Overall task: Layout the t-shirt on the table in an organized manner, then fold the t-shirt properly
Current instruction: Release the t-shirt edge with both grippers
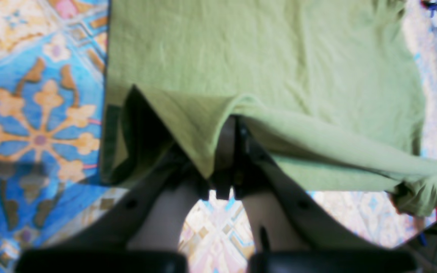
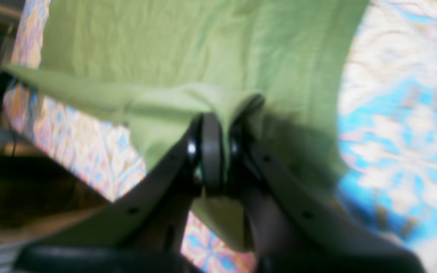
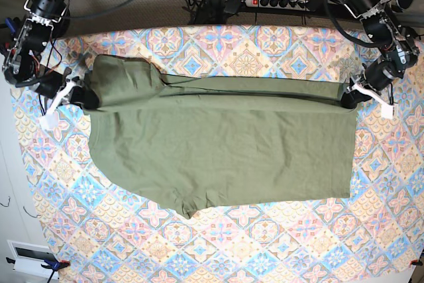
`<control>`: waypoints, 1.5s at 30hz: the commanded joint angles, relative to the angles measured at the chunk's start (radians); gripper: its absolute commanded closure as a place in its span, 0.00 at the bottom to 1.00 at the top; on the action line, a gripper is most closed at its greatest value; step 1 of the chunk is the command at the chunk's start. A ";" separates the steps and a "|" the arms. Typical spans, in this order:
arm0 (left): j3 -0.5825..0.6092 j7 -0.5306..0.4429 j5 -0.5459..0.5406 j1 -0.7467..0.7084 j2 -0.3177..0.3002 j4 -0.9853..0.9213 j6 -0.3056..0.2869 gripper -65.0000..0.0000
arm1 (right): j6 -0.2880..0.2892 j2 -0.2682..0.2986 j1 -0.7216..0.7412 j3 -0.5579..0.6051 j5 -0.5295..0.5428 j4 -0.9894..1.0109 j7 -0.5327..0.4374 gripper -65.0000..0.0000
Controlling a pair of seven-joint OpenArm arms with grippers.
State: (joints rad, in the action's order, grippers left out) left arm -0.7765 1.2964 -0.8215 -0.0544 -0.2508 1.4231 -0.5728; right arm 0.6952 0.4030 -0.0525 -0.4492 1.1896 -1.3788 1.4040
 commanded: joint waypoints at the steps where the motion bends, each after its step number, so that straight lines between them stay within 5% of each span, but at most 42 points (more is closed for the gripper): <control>1: -0.005 -0.016 -0.003 0.011 -0.006 0.017 0.000 1.00 | 0.003 0.017 0.018 0.002 0.028 -0.001 -0.030 0.98; 9: -0.004 -0.018 0.058 0.066 0.014 -0.025 0.000 1.00 | 0.003 -0.020 0.041 0.074 0.026 0.009 -0.113 0.98; 12: -0.007 -0.018 0.058 0.074 0.006 -0.071 0.000 0.93 | 0.003 -0.020 0.039 0.089 0.026 0.022 -0.154 0.97; 17: -0.008 -0.018 0.052 0.067 -0.011 -0.075 0.000 0.79 | 0.003 -0.016 0.029 0.057 0.026 0.051 -0.168 0.78; 23: -0.010 -0.010 0.047 0.063 -0.018 -0.074 0.000 0.76 | 0.003 -0.014 -0.057 -0.050 0.026 0.039 -0.159 0.64; 32: -0.010 0.035 -0.003 0.041 -0.058 -0.072 0.000 0.75 | 0.003 0.010 -0.200 -0.067 0.026 -0.109 -0.159 0.63; 45: -0.008 0.033 -0.017 0.021 -0.068 -0.072 0.000 0.76 | 0.003 0.007 -0.220 0.023 0.025 -0.041 -0.170 0.64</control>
State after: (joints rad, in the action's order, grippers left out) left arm -0.7811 1.3426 -0.8165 -0.0395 -0.2981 1.3350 -0.5728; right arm 0.6926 0.3912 -0.2794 -0.4213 1.1870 -1.4101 1.2484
